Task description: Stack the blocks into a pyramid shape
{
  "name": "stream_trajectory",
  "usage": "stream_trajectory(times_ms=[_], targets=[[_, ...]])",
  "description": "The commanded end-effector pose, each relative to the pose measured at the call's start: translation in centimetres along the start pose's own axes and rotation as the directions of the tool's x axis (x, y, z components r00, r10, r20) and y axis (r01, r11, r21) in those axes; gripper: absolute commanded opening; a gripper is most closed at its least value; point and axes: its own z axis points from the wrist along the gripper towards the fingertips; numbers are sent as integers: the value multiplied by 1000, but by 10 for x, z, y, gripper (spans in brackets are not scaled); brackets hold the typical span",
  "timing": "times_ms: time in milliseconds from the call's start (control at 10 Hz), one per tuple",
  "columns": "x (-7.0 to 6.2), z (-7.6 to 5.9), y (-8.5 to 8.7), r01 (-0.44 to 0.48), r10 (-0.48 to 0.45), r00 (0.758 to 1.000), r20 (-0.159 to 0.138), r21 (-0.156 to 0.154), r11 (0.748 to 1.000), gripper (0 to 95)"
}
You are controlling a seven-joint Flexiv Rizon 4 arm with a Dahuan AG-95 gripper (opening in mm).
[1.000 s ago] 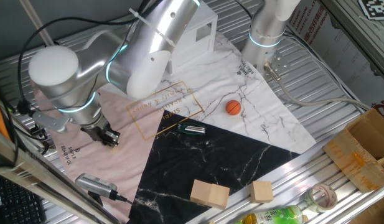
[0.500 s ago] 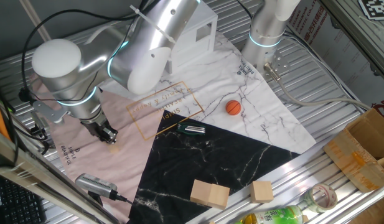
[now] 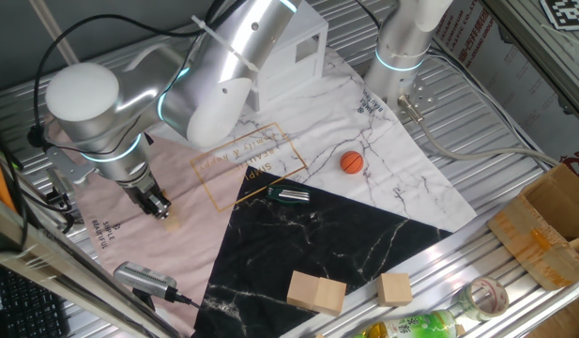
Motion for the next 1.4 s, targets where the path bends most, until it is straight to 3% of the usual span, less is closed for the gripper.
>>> stream_trajectory(times_ms=[100, 900, 1400], targets=[[1, 0, -1, -21, 21, 1000, -1, 0, 1000, 0], [2, -2, 1, -115, 115, 993, -16, -14, 993, 0], [2, -2, 2, -109, 108, 994, -22, -14, 994, 0]])
